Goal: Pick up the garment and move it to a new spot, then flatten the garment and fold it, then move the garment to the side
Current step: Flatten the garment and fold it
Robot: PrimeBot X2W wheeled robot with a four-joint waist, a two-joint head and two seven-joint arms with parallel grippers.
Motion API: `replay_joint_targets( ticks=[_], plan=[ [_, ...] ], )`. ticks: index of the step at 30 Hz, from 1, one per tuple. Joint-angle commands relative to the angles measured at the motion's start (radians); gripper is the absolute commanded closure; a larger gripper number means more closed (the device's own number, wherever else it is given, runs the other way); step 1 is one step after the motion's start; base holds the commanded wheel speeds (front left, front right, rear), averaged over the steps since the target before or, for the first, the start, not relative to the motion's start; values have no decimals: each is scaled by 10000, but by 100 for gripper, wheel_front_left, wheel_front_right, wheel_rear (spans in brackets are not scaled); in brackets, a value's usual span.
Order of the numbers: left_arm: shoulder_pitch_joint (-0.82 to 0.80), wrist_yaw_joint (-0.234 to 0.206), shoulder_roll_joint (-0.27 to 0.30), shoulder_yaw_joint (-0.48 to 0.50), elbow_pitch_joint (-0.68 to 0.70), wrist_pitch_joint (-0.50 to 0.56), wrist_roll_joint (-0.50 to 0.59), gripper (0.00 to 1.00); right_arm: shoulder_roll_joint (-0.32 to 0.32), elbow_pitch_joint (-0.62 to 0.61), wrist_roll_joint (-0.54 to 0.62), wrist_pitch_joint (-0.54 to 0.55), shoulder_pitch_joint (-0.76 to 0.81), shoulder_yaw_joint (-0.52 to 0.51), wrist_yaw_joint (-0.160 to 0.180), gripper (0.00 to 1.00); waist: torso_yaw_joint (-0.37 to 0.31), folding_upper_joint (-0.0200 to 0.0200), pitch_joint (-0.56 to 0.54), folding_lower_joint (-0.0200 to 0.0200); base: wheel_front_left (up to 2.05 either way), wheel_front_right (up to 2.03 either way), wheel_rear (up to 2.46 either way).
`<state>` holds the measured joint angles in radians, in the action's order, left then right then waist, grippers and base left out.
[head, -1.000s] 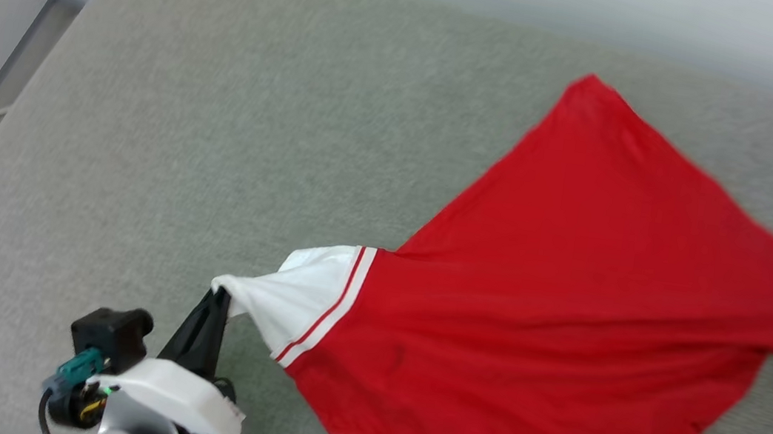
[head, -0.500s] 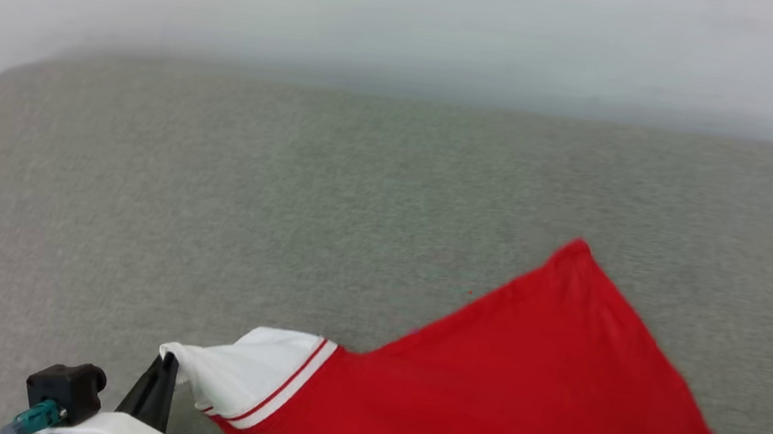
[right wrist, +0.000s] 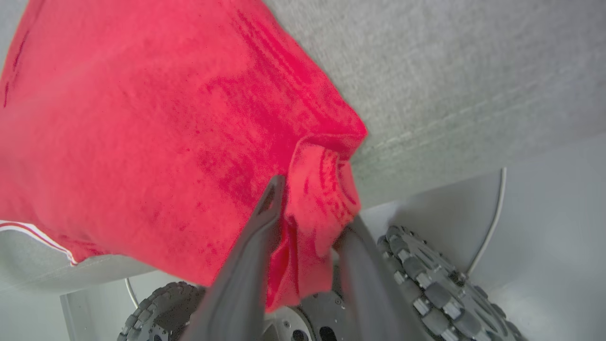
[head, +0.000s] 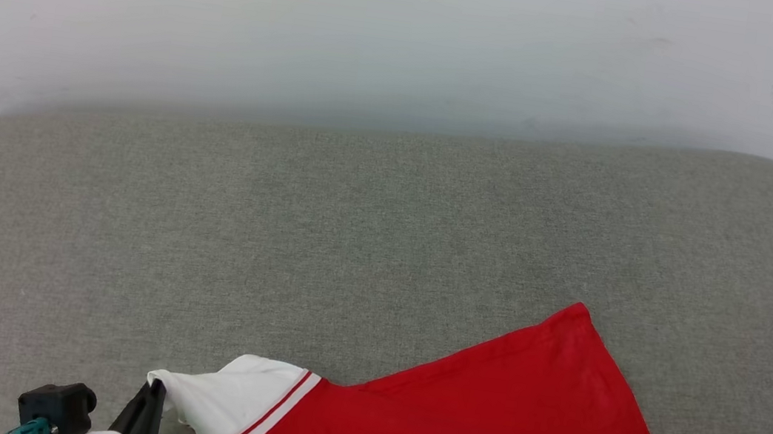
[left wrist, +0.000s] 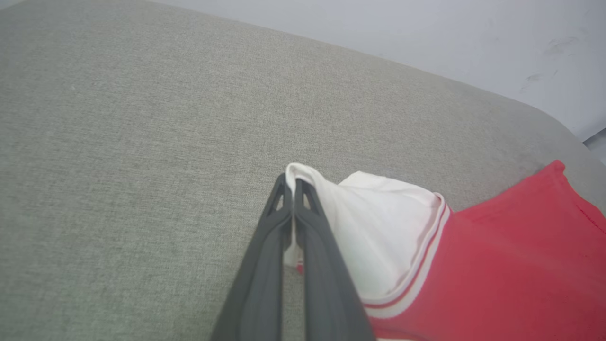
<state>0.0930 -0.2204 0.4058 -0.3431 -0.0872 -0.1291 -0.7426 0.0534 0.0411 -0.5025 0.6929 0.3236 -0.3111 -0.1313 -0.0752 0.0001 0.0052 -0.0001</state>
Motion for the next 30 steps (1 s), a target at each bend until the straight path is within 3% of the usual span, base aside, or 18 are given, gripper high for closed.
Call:
replay_joint_targets(
  ticks=[1,10,15,19,26,30],
  plan=[
    [-64,-27,44,7,68,25,-6,100,-18,-109,130,-427,-265,69,10,0,39,-1,10,1,0,0,0],
    [-434,-15,-33,-56,159,-51,71,100,1279,-418,646,-4164,-2165,1017,10,0,358,-1,435,1,0,0,0],
    [-894,44,-228,-198,259,-162,195,100,2040,416,468,-4931,-3480,1456,11,0,807,-1,858,1,0,0,0],
    [-1346,167,-379,-335,234,-262,289,100,2825,1226,133,-4173,-4583,1885,10,0,1225,-1,1271,1,0,0,0],
    [-2039,388,-657,-634,177,-425,477,100,3933,1940,-486,-444,-6245,2837,10,0,1812,-1,2010,1,0,0,0],
    [-2414,523,-866,-763,128,-536,548,100,4119,2048,-581,858,-6820,3483,10,0,2074,-1,2466,1,0,0,0]
  ],
)
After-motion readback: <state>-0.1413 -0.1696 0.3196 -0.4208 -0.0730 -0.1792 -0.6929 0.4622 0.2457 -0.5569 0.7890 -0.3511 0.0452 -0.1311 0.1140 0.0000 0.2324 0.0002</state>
